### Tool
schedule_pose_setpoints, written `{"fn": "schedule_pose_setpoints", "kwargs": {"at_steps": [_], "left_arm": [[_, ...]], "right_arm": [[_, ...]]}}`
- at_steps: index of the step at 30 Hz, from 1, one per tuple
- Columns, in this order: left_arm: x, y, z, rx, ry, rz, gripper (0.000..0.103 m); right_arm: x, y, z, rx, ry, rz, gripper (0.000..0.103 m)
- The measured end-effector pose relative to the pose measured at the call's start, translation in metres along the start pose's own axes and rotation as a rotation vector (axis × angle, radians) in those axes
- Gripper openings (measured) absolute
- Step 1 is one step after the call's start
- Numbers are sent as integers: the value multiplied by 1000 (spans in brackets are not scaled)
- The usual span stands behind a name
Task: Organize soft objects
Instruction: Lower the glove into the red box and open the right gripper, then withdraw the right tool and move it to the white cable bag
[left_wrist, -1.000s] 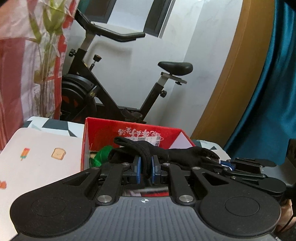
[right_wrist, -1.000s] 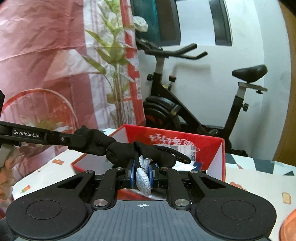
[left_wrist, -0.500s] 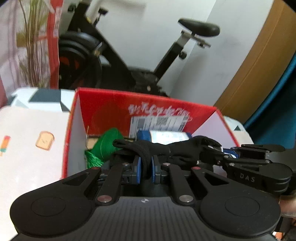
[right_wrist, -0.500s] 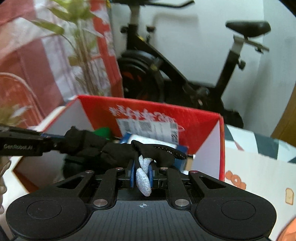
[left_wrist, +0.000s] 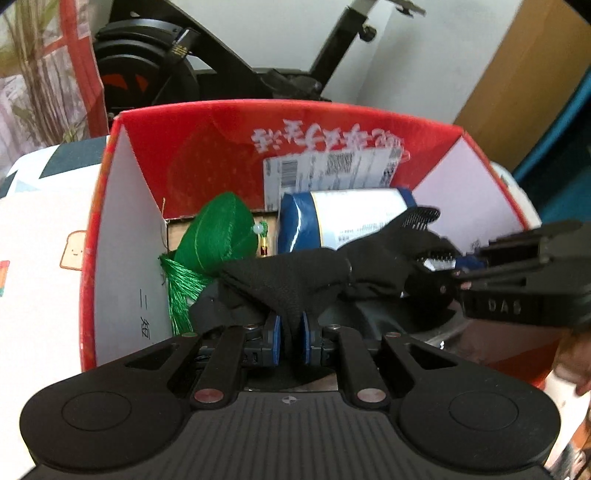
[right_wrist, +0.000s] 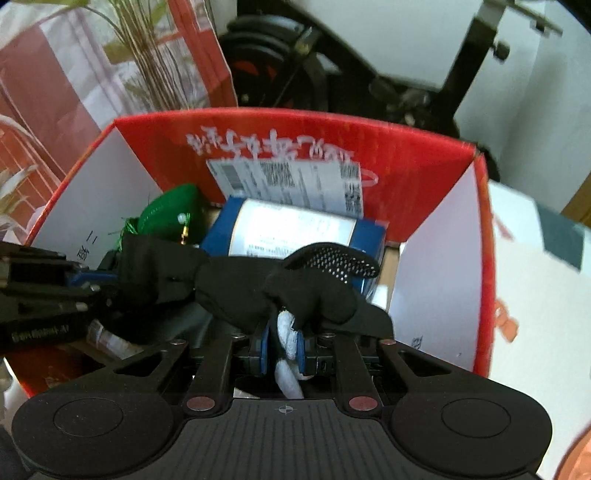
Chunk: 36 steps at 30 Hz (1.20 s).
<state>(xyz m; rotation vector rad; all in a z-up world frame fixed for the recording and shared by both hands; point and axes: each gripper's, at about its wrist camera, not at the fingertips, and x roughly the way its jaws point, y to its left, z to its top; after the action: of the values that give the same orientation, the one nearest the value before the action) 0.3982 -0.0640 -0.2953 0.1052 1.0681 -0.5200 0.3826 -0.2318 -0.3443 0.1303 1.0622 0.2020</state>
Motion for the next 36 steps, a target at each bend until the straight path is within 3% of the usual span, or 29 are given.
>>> {"fn": "schedule_pose_setpoints", "kwargs": {"at_steps": [5,7,9,11,13,15,18,22,24,29,36], "left_arm": [[-2,-2,2,20,6,20,15],[-5,-3,2,19,-1,21,25],[-7,-6,1,23,-16,17,50],[-14,-12,-2,39,-42,37,61],[-21,-19,-5,54,-69,37,64],[-28,-21,-7,51,-90,33,67],[-41,-23,-9,47,-129,48,72],[-57,-20,-11,33,-172,74,74],[-65,-19,-12,30,-190,83,79],[-90,-19,-21,36,-259,115,94],[-127,-25,-53,69,-393,168,101]], "right_arm": [[11,-2,4,7,92,23,13],[15,0,5,5,115,16,14],[16,1,5,6,127,5,15],[18,1,5,13,140,-2,16],[20,1,6,21,156,-3,18],[18,1,6,34,150,-14,28],[10,7,4,13,103,-54,51],[-14,15,-1,-8,12,-74,62],[-26,19,-5,-17,-19,-79,77],[-58,26,-16,-19,-106,-108,102],[-107,36,-53,-27,-279,-102,103]]}}
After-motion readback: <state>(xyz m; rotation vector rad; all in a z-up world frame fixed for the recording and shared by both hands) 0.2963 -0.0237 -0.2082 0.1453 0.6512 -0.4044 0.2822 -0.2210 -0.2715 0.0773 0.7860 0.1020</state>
